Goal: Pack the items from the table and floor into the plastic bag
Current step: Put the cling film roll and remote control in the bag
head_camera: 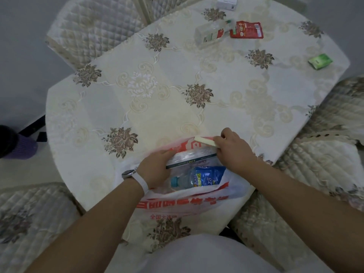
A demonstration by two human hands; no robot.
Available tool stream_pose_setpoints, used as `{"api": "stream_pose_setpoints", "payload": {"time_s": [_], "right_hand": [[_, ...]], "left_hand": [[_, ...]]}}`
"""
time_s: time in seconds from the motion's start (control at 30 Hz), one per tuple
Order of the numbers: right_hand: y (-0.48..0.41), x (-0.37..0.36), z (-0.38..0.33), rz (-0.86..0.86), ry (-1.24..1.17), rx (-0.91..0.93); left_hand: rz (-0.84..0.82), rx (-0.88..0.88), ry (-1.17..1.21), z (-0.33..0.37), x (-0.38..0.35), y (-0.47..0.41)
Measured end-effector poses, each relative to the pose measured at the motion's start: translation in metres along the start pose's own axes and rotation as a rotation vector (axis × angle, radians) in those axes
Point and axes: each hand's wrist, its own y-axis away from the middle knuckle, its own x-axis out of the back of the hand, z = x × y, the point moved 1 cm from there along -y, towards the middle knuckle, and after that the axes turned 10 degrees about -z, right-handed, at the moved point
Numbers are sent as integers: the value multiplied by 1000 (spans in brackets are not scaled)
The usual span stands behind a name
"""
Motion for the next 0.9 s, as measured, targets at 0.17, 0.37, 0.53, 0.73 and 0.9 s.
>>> {"api": "stream_pose_setpoints", "payload": {"time_s": [0.17, 0.37, 0.53, 0.73, 0.9], "right_hand": [[6, 3, -16, -124, -43, 132], [-15, 1, -41, -455, -153, 131], [-22, -1, -46, -463, -89, 83], [3, 9, -47, -290, -16, 58], [45, 23, -53, -113, 17, -15]], "left_hand": [[125, 53, -44, -20, -4, -4], [255, 64, -122, -30, 3, -6], [293, 55, -83, -35, 0, 7], [380, -48, -33, -34, -3, 35], [426, -184, 53, -16, -4, 56]]}}
